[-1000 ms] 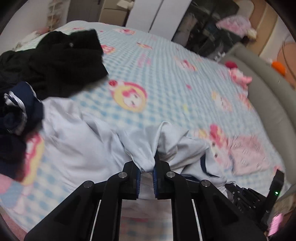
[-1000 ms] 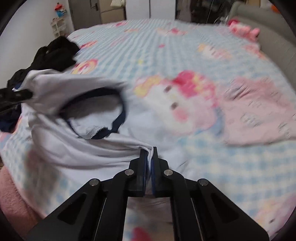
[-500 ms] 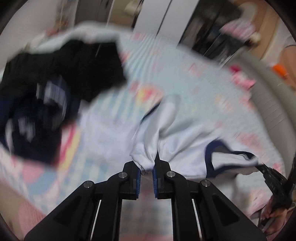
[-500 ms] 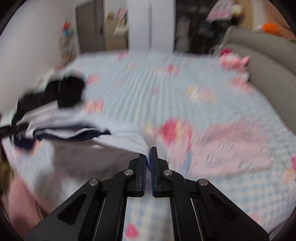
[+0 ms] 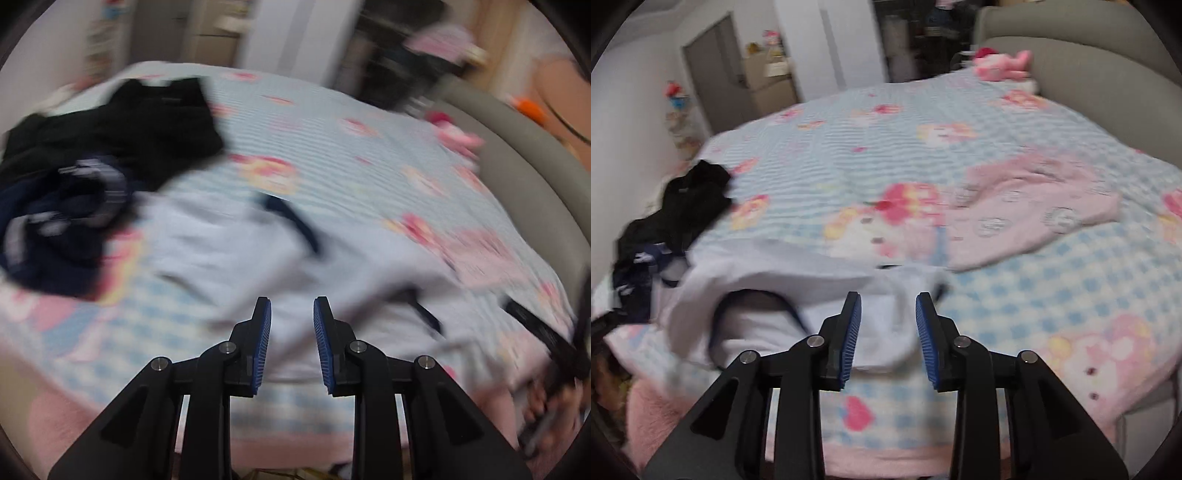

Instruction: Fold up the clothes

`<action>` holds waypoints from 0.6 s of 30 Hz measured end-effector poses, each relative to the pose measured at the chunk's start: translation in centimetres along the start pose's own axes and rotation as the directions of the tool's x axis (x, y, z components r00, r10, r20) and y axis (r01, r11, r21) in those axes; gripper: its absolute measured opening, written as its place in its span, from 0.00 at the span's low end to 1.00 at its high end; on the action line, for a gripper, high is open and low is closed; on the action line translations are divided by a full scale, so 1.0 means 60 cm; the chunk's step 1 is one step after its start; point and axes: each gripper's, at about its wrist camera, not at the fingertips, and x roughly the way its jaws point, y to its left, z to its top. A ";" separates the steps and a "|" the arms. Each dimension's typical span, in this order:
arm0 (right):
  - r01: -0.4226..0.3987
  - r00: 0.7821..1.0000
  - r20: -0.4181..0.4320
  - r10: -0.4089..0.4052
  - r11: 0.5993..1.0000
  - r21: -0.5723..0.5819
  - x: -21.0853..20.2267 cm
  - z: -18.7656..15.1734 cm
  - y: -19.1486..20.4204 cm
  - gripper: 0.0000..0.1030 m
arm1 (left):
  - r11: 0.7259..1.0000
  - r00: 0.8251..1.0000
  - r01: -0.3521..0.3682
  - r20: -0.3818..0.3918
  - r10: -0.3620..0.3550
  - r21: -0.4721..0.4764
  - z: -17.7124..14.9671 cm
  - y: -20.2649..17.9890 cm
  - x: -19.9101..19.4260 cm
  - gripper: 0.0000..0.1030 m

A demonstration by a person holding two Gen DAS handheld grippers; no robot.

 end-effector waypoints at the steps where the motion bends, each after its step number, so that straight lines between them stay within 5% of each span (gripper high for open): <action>1: -0.035 0.999 -0.020 0.035 0.999 -0.020 0.007 0.001 0.011 0.35 | 0.999 0.999 0.032 -0.023 -0.031 0.039 -0.006 -0.021 0.011 0.25; 6: -0.053 0.991 -0.129 0.026 0.976 -0.211 0.083 -0.028 0.099 0.39 | 0.989 0.973 -0.072 -0.208 0.098 0.129 -0.038 -0.073 0.124 0.40; 13: 0.001 0.974 -0.220 -0.052 0.974 -0.226 0.159 -0.085 0.127 0.53 | 0.976 0.956 -0.172 -0.218 0.198 0.133 -0.056 -0.062 0.167 0.45; 16: 0.047 0.966 -0.235 -0.107 0.968 -0.247 0.173 -0.100 0.115 0.44 | 0.958 0.941 -0.263 -0.187 0.281 0.116 -0.050 -0.038 0.151 0.33; 18: 0.070 0.965 -0.230 -0.125 0.970 -0.231 0.163 -0.097 0.097 0.24 | 0.950 0.936 -0.299 -0.168 0.311 0.092 -0.047 -0.024 0.134 0.33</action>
